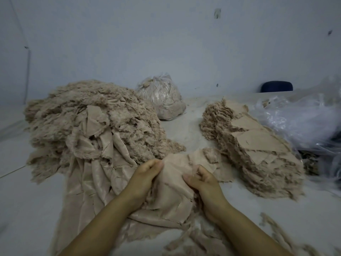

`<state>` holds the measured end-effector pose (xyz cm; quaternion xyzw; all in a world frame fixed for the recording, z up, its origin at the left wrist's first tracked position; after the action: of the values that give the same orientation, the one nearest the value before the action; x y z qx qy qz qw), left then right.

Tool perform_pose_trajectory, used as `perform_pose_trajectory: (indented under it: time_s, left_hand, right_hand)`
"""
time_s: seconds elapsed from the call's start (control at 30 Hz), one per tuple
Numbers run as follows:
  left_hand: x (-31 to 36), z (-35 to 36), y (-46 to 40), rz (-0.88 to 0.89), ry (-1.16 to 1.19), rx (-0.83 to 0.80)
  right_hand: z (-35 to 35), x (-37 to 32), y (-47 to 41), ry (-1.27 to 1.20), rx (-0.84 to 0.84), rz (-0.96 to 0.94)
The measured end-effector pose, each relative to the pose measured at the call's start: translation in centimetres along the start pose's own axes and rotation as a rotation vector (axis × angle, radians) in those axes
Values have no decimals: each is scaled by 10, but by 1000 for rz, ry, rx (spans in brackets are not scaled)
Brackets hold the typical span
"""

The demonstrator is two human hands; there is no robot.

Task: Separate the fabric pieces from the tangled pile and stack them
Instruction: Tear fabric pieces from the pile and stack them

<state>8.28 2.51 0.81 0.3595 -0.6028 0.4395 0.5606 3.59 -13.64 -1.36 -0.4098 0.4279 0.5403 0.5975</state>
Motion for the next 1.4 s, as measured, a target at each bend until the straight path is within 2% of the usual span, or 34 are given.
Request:
perform_pose_trajectory:
  time_s: [0.07, 0.13, 0.27, 0.37, 0.43, 0.53, 0.63, 0.7, 0.8, 0.9, 0.97, 1.07, 1.17, 1.23, 1.27, 1.33, 1.4]
  left_hand:
    - [-1, 2, 0, -66, 144, -44]
    - [-4, 8, 4, -110, 50, -76]
    - [-10, 15, 8, -129, -145, -90]
    - [-10, 16, 9, -200, -9, -157]
    - [-11, 18, 8, -188, 19, -185]
    - [-11, 19, 5, -132, -69, -54]
    - [-9, 9, 1, -164, 25, 27]
    - [-8, 3, 1, -174, 35, 41]
    - [-10, 8, 1, -164, 10, 56]
    - [-10, 5, -1, -96, -21, 192]
    - [-9, -4, -5, -73, -12, 309]
    - [-7, -7, -8, -78, -54, 358]
    - [-1, -7, -4, -26, -110, 255]
    - [4, -1, 0, 41, -245, 68]
    - [5, 5, 2, 58, -319, -34]
    - [7, 19, 5, 93, -439, -192]
    - [6, 23, 6, 133, -463, -222]
  right_hand:
    - [4, 2, 1, 6, -64, 3]
    - [9, 5, 2, 30, -94, 1]
    - [11, 6, 1, 136, 8, -11]
    - [11, 6, -1, 174, 16, -56]
    - [12, 7, -4, 194, 55, -82]
    - [8, 7, -8, 178, 181, -117]
    - [-4, 3, -9, 159, 233, -75]
    - [-7, 0, -6, 165, 184, -40]
    - [5, -1, 3, 216, 9, -8]
    - [20, 4, 12, 349, -176, -40]
    - [21, 5, 13, 384, -218, -43]
    - [18, 5, 12, 380, -236, 11]
    - [17, -1, 14, 464, -153, -17]
    - [13, -7, 10, 557, -2, -140]
    - [14, -12, 9, 597, 23, -208]
    - [20, -19, 7, 711, -42, -311]
    - [25, -20, 2, 766, -115, -316]
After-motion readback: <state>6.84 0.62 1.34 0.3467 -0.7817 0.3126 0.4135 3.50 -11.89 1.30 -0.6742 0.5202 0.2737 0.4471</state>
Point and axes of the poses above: each hand's wrist, its own y-axis away from the middle knuckle, its own z-axis out of the palm, x = y × z, the point moved 3 cm from there along -y, towards the middle knuckle, and after that the axes turned 2 degrees about -y, right-handed, at the moved point
